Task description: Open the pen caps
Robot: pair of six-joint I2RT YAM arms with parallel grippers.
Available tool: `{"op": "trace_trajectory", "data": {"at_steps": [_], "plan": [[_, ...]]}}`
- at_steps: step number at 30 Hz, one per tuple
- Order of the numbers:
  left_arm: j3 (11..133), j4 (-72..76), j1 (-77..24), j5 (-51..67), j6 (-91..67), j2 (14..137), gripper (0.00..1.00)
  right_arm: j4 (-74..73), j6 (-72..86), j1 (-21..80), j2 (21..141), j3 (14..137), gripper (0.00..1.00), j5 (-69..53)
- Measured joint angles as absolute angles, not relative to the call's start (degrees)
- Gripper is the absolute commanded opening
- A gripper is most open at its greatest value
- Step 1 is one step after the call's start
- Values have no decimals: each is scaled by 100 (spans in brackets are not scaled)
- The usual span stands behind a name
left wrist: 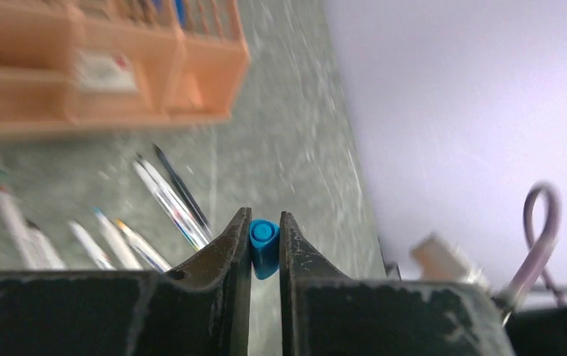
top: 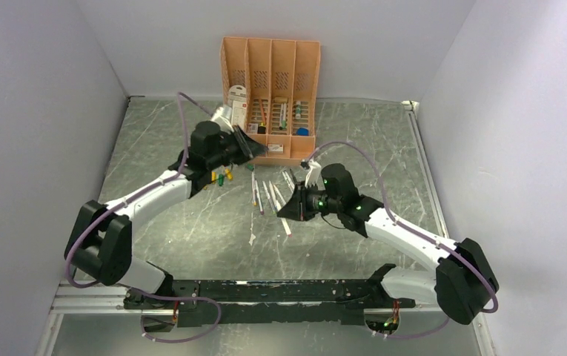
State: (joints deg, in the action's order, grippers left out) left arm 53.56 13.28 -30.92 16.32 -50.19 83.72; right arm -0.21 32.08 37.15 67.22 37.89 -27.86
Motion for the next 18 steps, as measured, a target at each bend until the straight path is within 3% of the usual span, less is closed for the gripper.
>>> {"op": "trace_trajectory", "data": {"at_steps": [10, 18], "plan": [[5542, 1125, -2182, 1275, -4711, 8241, 12, -554, 3218, 3872, 6525, 3642, 0, -2703], [5081, 482, -2182, 1223, -4521, 7188, 13, -1520, 2604, 3874, 7432, 4921, 0, -1522]]}}
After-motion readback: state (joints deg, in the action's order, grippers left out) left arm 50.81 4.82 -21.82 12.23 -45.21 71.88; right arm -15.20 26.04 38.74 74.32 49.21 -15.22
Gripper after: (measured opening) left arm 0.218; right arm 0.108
